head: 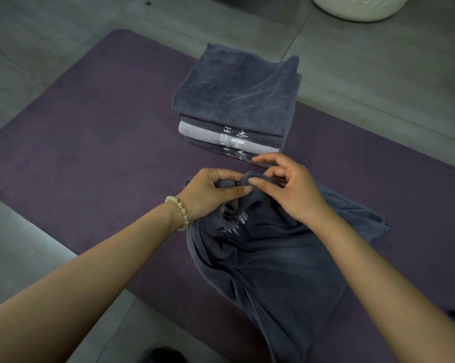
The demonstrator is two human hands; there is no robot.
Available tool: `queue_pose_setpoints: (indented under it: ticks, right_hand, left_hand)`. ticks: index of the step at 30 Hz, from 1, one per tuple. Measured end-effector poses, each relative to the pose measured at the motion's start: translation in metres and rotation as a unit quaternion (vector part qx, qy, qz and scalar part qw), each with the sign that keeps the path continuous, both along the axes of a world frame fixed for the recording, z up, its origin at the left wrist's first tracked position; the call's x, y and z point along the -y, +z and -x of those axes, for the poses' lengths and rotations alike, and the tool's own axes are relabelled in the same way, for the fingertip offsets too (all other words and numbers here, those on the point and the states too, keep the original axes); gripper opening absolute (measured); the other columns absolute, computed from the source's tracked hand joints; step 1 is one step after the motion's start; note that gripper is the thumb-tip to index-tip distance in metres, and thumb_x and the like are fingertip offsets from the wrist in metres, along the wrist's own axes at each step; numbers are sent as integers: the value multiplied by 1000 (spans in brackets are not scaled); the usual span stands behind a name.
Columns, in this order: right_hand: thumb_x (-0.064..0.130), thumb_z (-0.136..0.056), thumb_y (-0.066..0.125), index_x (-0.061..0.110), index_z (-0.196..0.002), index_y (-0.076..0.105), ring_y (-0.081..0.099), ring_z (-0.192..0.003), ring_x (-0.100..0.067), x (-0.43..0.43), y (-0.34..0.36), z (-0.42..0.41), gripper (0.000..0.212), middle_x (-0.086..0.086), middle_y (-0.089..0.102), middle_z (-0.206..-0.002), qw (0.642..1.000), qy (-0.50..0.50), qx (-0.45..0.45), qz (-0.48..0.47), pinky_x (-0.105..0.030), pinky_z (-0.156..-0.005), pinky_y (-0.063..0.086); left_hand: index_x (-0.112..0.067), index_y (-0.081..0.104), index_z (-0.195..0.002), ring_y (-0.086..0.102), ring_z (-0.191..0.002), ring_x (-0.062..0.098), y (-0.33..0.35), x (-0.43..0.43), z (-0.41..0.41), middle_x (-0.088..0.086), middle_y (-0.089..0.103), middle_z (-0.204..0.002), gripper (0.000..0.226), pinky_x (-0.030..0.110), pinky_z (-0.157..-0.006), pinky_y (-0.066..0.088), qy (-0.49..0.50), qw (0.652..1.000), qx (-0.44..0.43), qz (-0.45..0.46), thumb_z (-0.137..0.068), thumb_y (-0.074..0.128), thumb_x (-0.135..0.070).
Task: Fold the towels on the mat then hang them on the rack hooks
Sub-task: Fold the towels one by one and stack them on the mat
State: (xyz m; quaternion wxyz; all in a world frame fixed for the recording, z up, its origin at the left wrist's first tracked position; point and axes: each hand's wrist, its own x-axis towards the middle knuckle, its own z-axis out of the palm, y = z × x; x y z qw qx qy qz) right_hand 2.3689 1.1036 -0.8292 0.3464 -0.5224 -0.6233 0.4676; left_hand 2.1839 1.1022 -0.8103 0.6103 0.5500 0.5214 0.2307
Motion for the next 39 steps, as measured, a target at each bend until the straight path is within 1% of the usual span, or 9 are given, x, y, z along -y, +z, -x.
queue_pose_setpoints:
  ticks: [6, 12, 17, 23, 25, 27, 29, 31, 39]
  right_hand:
    - [22, -82, 72, 29, -85, 67, 61, -70, -8, 16, 37, -23, 9, -1, 71, -79, 999, -24, 29, -3, -19, -68, 49]
    - [18, -83, 72, 31, -79, 66, 66, -69, -22, 39, 117, -65, 15, -5, 72, -77, 994, -88, 47, -34, -31, -67, 51]
    - [9, -80, 74, 27, -75, 62, 51, -60, -2, 69, 201, -102, 22, -1, 62, -64, 985, -159, 46, -57, -16, -62, 44]
    - [5, -79, 72, 13, -77, 63, 49, -52, 3, 137, 297, -153, 13, 13, 57, -48, 956, -269, 31, -112, -9, -58, 44]
    - [6, -82, 71, 9, -83, 65, 52, -55, 3, 165, 319, -170, 7, 14, 60, -51, 942, -308, 32, -129, -10, -60, 48]
    - [6, -85, 68, 7, -87, 65, 55, -55, 4, 194, 337, -185, 4, 15, 62, -52, 926, -352, 19, -136, -9, -59, 50]
    - [6, -87, 66, 7, -87, 65, 56, -53, 6, 224, 354, -198, 2, 15, 62, -52, 913, -384, -1, -139, -7, -57, 49]
    - [6, -88, 64, 9, -83, 64, 55, -51, 6, 251, 366, -209, 6, 16, 61, -51, 902, -409, -14, -139, -6, -55, 48]
    - [15, -90, 63, 4, -88, 65, 55, -55, 1, 308, 414, -227, 11, -2, 60, -73, 897, -420, -40, -130, -8, -55, 48]
  left_hand:
    - [-10, 72, -98, 65, -79, 41, 29, 6, -26, 26, 69, -90, 15, 48, -78, 53, -25, 998, -12, -54, -86, 68, -17]
    - [-6, 72, -97, 56, -52, -4, 104, 14, -70, -4, 66, -70, 13, 10, -55, 44, -55, 993, 25, -98, -86, 68, -13]
    - [-5, 66, -97, 62, -68, -2, 190, 32, -91, 2, 69, -86, 23, 10, -63, 48, -3, 983, 35, -181, -83, 71, -23]
    - [-8, 40, -78, 49, -43, -3, 275, 60, -74, -5, 53, -54, 33, 12, -53, 39, 95, 962, 22, -256, -90, 62, -29]
    - [-7, 43, -84, 58, -49, -5, 299, 71, -64, 6, 61, -66, 28, 14, -56, 45, 131, 957, 72, -250, -92, 60, -28]
    - [-6, 48, -88, 68, -68, 5, 316, 76, -53, 14, 68, -82, 33, 28, -71, 54, 172, 951, 105, -236, -91, 60, -36]
    - [-10, 55, -89, 65, -86, 17, 328, 74, -40, 11, 68, -93, 37, 34, -85, 51, 218, 941, 90, -242, -90, 58, -47]
    - [-10, 57, -92, 56, -91, 20, 344, 76, -28, 7, 61, -95, 36, 30, -84, 43, 250, 930, 67, -262, -92, 53, -46]
    - [-3, 57, -83, 49, -72, 14, 396, 102, -8, 2, 56, -75, 32, 15, -63, 38, 86, 908, -32, -409, -93, 55, -33]
